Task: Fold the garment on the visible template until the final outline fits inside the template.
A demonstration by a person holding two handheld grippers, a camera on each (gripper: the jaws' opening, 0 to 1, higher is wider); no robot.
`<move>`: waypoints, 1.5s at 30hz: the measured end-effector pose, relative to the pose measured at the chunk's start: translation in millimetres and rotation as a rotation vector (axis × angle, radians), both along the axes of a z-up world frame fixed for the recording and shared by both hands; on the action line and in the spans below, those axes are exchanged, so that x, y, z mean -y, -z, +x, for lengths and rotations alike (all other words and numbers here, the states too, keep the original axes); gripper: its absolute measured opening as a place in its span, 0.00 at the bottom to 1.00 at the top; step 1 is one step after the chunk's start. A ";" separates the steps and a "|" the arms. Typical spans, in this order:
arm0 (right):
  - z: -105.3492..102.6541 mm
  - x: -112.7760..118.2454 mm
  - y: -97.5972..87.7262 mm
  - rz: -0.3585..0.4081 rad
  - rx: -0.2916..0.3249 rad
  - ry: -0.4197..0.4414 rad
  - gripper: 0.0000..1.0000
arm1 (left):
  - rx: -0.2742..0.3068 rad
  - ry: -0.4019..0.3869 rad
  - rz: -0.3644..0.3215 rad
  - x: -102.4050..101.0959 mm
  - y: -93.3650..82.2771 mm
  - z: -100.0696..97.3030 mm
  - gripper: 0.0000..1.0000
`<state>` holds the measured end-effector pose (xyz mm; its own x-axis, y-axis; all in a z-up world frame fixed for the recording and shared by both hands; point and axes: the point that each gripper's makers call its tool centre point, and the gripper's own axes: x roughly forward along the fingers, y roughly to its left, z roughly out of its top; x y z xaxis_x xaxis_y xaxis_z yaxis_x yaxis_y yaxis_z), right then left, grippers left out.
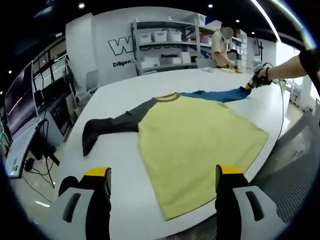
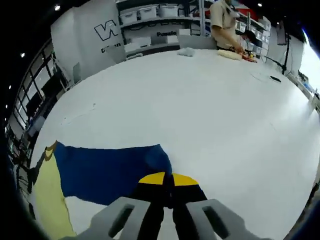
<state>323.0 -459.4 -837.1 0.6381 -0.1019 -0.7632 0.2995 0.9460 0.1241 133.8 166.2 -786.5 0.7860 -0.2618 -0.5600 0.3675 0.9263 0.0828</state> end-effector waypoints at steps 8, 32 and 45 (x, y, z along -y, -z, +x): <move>-8.8 -2.3 5.6 0.075 0.035 0.080 0.00 | -0.001 0.007 0.001 1.2 0.1 -0.8 0.84; -1.4 24.0 29.8 -0.168 -0.029 -0.122 0.20 | 0.015 0.027 -0.004 -4.2 3.4 3.2 0.88; 17.5 22.3 29.8 -0.177 0.043 -0.133 0.01 | -0.008 0.031 0.021 -12.4 8.5 0.7 0.85</move>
<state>340.5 -481.7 -866.9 0.6865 -0.1442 -0.7127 0.1682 0.9850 -0.0372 134.5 178.6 -795.0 0.7732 -0.2746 -0.5716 0.3971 0.9125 0.0988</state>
